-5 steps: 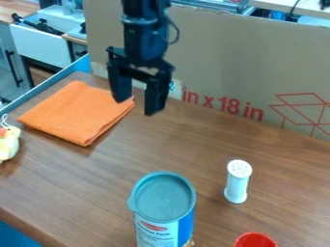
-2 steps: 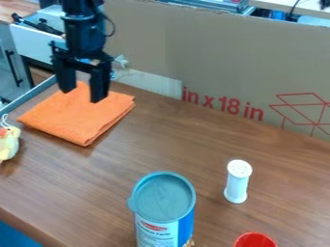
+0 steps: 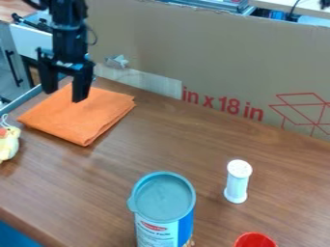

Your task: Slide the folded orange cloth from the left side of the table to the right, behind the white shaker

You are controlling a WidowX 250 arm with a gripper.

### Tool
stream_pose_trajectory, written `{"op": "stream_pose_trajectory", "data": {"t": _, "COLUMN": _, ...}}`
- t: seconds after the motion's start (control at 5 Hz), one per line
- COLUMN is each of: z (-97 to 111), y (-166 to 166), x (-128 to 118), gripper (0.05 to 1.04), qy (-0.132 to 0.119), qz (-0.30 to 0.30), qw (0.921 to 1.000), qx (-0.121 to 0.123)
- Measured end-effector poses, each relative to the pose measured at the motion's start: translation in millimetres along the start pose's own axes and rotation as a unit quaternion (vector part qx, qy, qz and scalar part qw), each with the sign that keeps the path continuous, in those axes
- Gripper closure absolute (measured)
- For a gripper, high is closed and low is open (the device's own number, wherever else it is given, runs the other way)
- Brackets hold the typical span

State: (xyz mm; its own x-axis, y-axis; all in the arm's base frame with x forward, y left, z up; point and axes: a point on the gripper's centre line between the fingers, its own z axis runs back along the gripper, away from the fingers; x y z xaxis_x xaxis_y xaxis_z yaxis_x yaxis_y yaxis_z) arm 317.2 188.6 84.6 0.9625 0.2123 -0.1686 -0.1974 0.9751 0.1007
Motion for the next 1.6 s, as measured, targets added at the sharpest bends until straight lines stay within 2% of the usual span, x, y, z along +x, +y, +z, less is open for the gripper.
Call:
{"op": "stream_pose_trajectory", "data": {"t": 0.2, "z": -14, "y": 21, "x": 10, "gripper": 0.079, "qy": 0.007, "qz": 0.003, "qw": 0.9999, "qx": -0.007}}
{"op": "stream_pose_trajectory", "data": {"t": 0.4, "z": -24, "y": 27, "x": 12, "gripper": 0.079, "qy": 0.029, "qz": -0.005, "qw": 0.9996, "qx": 0.006}}
{"op": "stream_pose_trajectory", "data": {"t": 0.6, "z": -43, "y": 26, "x": 14, "gripper": 0.079, "qy": 0.051, "qz": -0.026, "qw": 0.9984, "qx": 0.003}}
{"op": "stream_pose_trajectory", "data": {"t": 0.8, "z": -56, "y": 25, "x": 22, "gripper": 0.079, "qy": 0.055, "qz": -0.042, "qw": 0.9976, "qx": -0.002}}
{"op": "stream_pose_trajectory", "data": {"t": 1.0, "z": -59, "y": 24, "x": 31, "gripper": 0.079, "qy": 0.051, "qz": -0.051, "qw": 0.9973, "qx": -0.011}}
{"op": "stream_pose_trajectory", "data": {"t": 1.2, "z": -56, "y": 7, "x": 38, "gripper": 0.079, "qy": 0.038, "qz": -0.055, "qw": 0.9972, "qx": -0.033}}
{"op": "stream_pose_trajectory", "data": {"t": 1.4, "z": -45, "y": -32, "x": 52, "gripper": 0.079, "qy": 0.019, "qz": -0.081, "qw": 0.9937, "qx": -0.075}}
{"op": "stream_pose_trajectory", "data": {"t": 1.6, "z": -34, "y": -93, "x": 60, "gripper": 0.082, "qy": 0.022, "qz": -0.145, "qw": 0.9848, "qx": -0.092}}
